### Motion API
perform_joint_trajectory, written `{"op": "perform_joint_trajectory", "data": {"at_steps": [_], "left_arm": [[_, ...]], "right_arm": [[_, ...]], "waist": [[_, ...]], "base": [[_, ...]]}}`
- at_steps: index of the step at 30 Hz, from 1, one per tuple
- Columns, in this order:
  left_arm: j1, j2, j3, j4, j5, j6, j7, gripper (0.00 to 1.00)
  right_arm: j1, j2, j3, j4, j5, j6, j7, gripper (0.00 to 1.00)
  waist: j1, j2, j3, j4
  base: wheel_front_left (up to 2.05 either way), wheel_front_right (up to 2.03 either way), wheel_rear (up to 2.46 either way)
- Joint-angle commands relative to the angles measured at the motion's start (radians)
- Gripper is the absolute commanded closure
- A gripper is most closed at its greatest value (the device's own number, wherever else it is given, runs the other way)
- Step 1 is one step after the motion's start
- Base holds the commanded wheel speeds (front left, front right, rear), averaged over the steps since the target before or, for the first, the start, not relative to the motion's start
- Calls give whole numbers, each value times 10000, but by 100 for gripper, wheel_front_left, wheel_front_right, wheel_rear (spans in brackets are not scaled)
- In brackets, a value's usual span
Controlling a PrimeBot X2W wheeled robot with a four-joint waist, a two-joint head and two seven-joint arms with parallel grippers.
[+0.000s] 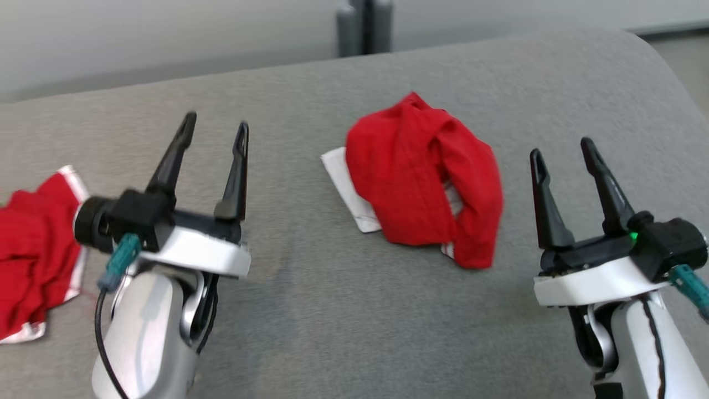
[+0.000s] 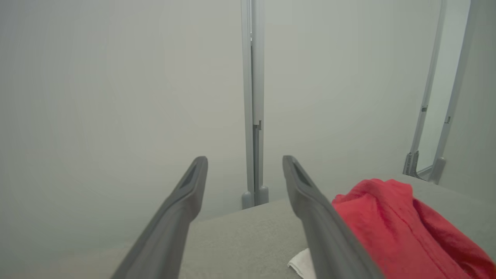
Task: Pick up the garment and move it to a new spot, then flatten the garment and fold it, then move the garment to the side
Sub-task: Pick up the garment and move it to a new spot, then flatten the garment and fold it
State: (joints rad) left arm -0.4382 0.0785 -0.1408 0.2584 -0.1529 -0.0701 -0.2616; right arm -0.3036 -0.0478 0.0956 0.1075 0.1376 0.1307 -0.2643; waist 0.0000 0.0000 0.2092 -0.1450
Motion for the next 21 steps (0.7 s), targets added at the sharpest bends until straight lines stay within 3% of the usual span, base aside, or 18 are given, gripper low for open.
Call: {"op": "perform_joint_trajectory", "data": {"at_steps": [1, 10, 14, 21], "left_arm": [[336, 17, 88, -104, 174, -81, -31, 0], [2745, -202, 461, -502, 554, -37, -31, 0], [3433, -256, 392, -692, 477, 287, -31, 0], [3905, -254, 286, -1133, -579, 904, -31, 0]], "right_arm": [[203, -49, -40, 96, -123, 1, -23, 0], [1207, -50, -141, 501, -165, 1, -21, 0], [1514, -52, -67, 638, -117, 1, -23, 0], [1673, -52, 10, 774, -24, 1, -23, 0]], "waist": [[0, 0, -620, 790], [0, 0, -1615, 1779], [0, 0, -1863, 1851], [0, 0, -1972, 1803]], "base": [[0, 0, 0], [0, 0, 0], [0, 0, 0], [0, 0, 0]]}}
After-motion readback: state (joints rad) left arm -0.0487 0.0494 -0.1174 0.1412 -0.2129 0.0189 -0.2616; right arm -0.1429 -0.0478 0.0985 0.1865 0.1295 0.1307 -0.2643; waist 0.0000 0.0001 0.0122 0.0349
